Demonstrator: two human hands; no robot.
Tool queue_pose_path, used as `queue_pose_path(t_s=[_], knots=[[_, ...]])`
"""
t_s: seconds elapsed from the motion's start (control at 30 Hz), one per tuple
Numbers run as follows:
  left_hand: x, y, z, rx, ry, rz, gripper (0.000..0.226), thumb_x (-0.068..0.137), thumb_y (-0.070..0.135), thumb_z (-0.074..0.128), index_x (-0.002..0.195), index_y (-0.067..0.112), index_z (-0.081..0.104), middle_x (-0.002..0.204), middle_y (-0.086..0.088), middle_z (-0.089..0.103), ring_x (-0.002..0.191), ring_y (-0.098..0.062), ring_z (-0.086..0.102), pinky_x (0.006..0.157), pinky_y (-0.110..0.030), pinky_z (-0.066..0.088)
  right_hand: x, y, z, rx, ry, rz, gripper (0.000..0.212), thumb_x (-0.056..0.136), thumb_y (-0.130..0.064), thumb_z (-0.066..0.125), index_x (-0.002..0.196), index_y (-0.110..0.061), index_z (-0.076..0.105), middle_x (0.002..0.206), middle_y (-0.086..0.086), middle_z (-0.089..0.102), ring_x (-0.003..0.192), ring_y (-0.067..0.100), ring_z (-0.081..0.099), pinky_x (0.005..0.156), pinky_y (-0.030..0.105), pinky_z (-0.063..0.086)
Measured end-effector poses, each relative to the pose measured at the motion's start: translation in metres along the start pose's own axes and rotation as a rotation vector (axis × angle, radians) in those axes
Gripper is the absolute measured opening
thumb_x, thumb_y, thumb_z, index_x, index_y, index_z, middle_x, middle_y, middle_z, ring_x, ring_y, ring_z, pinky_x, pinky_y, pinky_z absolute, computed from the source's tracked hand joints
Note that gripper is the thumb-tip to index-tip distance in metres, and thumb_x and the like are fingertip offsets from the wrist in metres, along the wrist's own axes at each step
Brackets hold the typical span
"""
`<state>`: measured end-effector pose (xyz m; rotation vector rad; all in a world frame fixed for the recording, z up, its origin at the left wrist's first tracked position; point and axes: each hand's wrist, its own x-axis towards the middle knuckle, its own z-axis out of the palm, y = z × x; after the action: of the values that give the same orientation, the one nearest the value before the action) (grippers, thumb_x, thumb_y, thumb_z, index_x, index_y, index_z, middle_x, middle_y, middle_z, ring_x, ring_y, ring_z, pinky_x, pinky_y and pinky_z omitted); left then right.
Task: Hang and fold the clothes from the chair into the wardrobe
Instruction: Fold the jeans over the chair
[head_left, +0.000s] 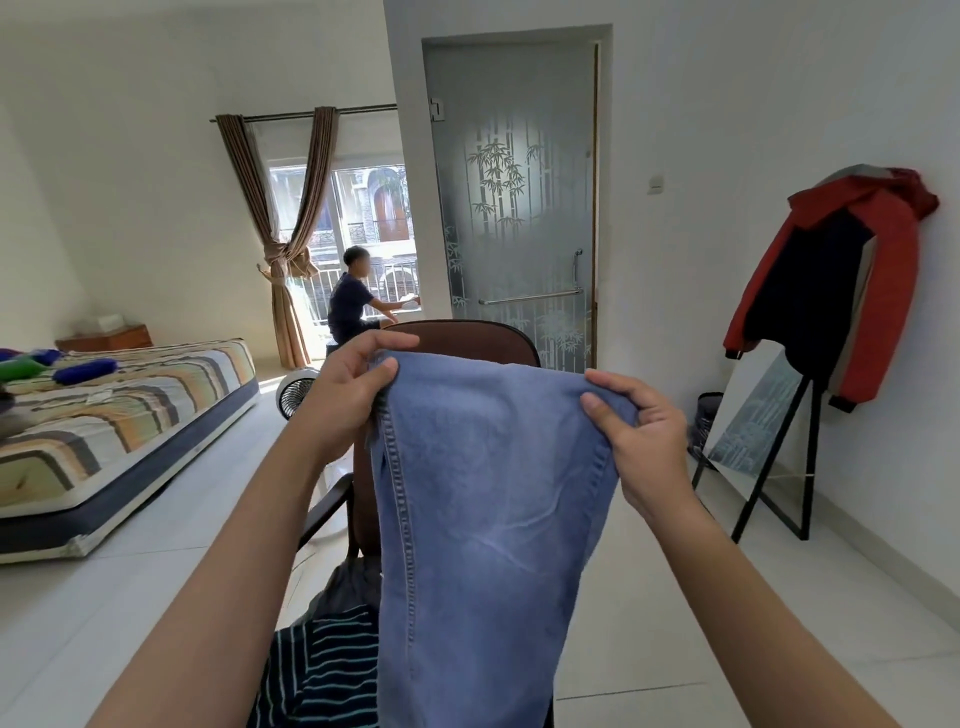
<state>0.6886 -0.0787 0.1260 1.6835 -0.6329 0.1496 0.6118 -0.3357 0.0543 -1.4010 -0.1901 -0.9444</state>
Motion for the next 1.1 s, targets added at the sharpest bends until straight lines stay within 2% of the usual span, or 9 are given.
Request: queue_pose_path(t_s=[0.17, 0.3, 0.4, 0.53, 0.7, 0.77, 0.87, 1.0, 1.1], knots=[[-0.006, -0.004, 0.005, 0.192, 0.101, 0.025, 0.015, 0.098, 0.016, 0.042, 0.101, 0.022, 0.055, 0.081, -0.011, 0.056, 0.061, -0.015, 0.053, 0.048, -0.022, 0.045, 0.007, -0.001, 0.004, 0.177, 0.084, 0.092, 0.014, 0.073, -0.021, 0.074, 0.083, -0.031, 0.075, 0.092, -0.012, 0.072, 0.097, 0.012, 0.065, 0.088, 0.031, 0.051], [-0.007, -0.007, 0.028, -0.253, 0.303, -0.088, 0.014, 0.098, 0.014, 0.045, 0.096, 0.022, 0.057, 0.097, -0.014, 0.056, 0.078, -0.022, 0.053, 0.063, -0.028, 0.048, 0.012, -0.006, 0.004, 0.207, 0.092, 0.081, 0.015, 0.067, -0.029, 0.076, 0.082, -0.032, 0.076, 0.093, -0.010, 0.073, 0.099, 0.017, 0.066, 0.091, 0.035, 0.052], [-0.014, -0.008, 0.041, -0.587, 0.199, -0.120, 0.023, 0.096, 0.012, 0.048, 0.112, 0.025, 0.057, 0.115, -0.009, 0.057, 0.098, -0.023, 0.057, 0.088, -0.038, 0.049, 0.013, -0.014, 0.000, 0.249, 0.021, 0.063, 0.034, 0.062, -0.038, 0.082, 0.095, -0.032, 0.074, 0.106, -0.007, 0.070, 0.109, 0.019, 0.063, 0.095, 0.037, 0.051], [-0.023, -0.011, 0.045, -0.643, 0.038, -0.038, 0.046, 0.083, -0.009, 0.053, 0.114, 0.024, 0.061, 0.115, 0.000, 0.059, 0.104, -0.020, 0.059, 0.094, -0.040, 0.049, 0.014, -0.030, -0.008, 0.131, -0.173, -0.072, 0.046, 0.071, -0.011, 0.074, 0.112, -0.028, 0.063, 0.114, -0.018, 0.064, 0.115, 0.011, 0.059, 0.096, 0.029, 0.050], [-0.013, 0.000, 0.044, -0.597, 0.115, -0.028, 0.049, 0.077, -0.021, 0.051, 0.078, 0.020, 0.078, 0.082, 0.009, 0.073, 0.080, -0.011, 0.067, 0.073, -0.025, 0.057, 0.027, -0.037, -0.021, 0.016, -0.201, -0.121, 0.049, 0.075, 0.010, 0.069, 0.110, -0.023, 0.064, 0.107, -0.023, 0.068, 0.109, 0.004, 0.062, 0.094, 0.022, 0.050], [-0.007, 0.007, 0.048, -0.634, 0.097, 0.003, 0.050, 0.077, -0.022, 0.049, 0.078, 0.019, 0.078, 0.081, 0.006, 0.073, 0.075, -0.009, 0.068, 0.069, -0.022, 0.057, 0.030, -0.029, -0.026, 0.077, -0.143, -0.056, 0.042, 0.075, 0.004, 0.070, 0.108, -0.022, 0.066, 0.106, -0.015, 0.070, 0.110, 0.012, 0.063, 0.093, 0.026, 0.052], [0.002, 0.018, 0.063, -0.680, 0.051, 0.038, 0.046, 0.080, -0.021, 0.047, 0.098, 0.013, 0.071, 0.086, 0.005, 0.073, 0.080, -0.010, 0.068, 0.073, -0.022, 0.057, 0.014, -0.006, -0.032, 0.239, -0.080, 0.084, 0.041, 0.070, -0.027, 0.079, 0.110, -0.027, 0.068, 0.119, -0.004, 0.067, 0.118, 0.021, 0.059, 0.095, 0.030, 0.051], [0.014, 0.023, 0.068, -0.635, -0.026, 0.104, 0.047, 0.078, -0.014, 0.056, 0.115, 0.014, 0.061, 0.097, 0.004, 0.071, 0.091, -0.012, 0.065, 0.079, -0.023, 0.055, -0.022, 0.018, -0.028, 0.191, -0.123, 0.136, 0.047, 0.065, -0.034, 0.082, 0.110, -0.037, 0.070, 0.118, -0.017, 0.067, 0.118, 0.005, 0.057, 0.093, 0.018, 0.049], [0.013, 0.015, 0.065, -0.458, -0.127, 0.178, 0.069, 0.064, -0.006, 0.072, 0.124, 0.025, 0.057, 0.116, 0.003, 0.063, 0.106, -0.012, 0.059, 0.089, -0.024, 0.050, -0.021, 0.012, -0.025, 0.210, -0.136, 0.144, 0.050, 0.052, -0.047, 0.088, 0.099, -0.036, 0.075, 0.109, -0.011, 0.071, 0.105, 0.007, 0.065, 0.084, 0.018, 0.052]])
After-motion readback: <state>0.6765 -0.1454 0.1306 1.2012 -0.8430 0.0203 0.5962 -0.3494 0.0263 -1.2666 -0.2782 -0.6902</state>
